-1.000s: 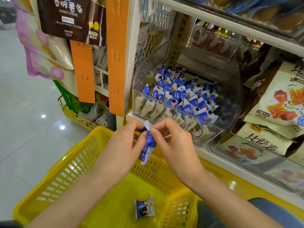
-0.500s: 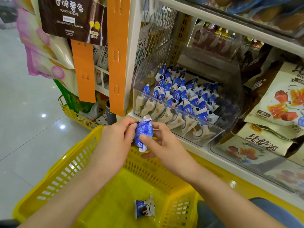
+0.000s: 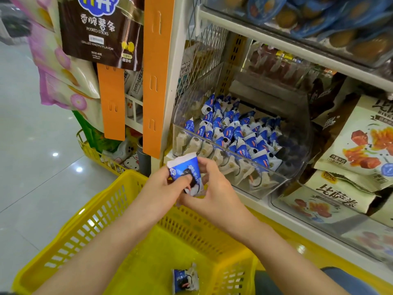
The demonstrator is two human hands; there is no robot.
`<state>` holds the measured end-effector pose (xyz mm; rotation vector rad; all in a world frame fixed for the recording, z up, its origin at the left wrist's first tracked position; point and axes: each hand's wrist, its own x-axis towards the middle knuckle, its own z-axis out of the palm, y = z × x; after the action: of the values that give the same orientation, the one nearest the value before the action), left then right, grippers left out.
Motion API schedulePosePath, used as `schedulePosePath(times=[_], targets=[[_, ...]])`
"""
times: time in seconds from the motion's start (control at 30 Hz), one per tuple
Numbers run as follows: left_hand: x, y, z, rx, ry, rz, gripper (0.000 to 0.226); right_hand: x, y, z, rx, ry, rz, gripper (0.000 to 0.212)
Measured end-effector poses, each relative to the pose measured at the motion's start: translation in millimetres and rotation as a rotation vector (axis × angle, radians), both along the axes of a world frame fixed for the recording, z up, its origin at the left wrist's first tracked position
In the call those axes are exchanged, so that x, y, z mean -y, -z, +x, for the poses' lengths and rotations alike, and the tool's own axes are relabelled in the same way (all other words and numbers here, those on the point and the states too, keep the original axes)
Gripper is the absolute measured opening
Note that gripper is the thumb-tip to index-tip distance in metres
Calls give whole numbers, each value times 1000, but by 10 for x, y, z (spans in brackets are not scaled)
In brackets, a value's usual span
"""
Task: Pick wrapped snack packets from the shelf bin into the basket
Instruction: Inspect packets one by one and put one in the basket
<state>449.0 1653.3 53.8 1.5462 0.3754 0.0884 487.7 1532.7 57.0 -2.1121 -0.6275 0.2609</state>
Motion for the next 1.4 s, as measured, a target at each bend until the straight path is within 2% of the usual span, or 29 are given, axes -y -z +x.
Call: schedulePosePath(times=[0.1,0.17,0.27,0.33,0.43,0.5,0.7,0.83,0.93,1.07,1.17,1.3,1.4], targets=[[-67,20,59,0,-49,-88,11,-3,-92,119,-76,31,111,54],[-97,-3,74,23,3,-148,15,8,-160,163,-70,99,205,43],[-136,-52,103,64,78,-166,21,-3,-249,168,-46,80,270,35],[-170,-87,128,112,35,-170,18,-13,-331,245,1,63,288,30],[-198,-141,154,143,-11,-209,12,-43,-472,604,167,174,261,18],[-210,-161,169,149,-23,-217,12,-106,-531,945,224,266,140,12],[-311,-162,241,150,-67,-244,9,-321,-414,1635,111,297,-441,44],[-358,-174,280,153,-76,-260,12,-433,-381,1772,191,283,-665,54],[-363,-196,287,154,-65,-265,12,-479,-388,1810,140,296,-714,50],[-357,-207,252,132,-36,-231,14,-476,-437,1807,65,341,-622,46],[-355,-229,218,92,-24,-258,14,-409,-496,1727,80,397,-383,33],[-354,-266,161,20,-27,-269,25,-269,-706,1492,238,511,-106,16],[-347,-319,127,-34,-51,-364,26,-185,-873,1165,99,501,137,17]])
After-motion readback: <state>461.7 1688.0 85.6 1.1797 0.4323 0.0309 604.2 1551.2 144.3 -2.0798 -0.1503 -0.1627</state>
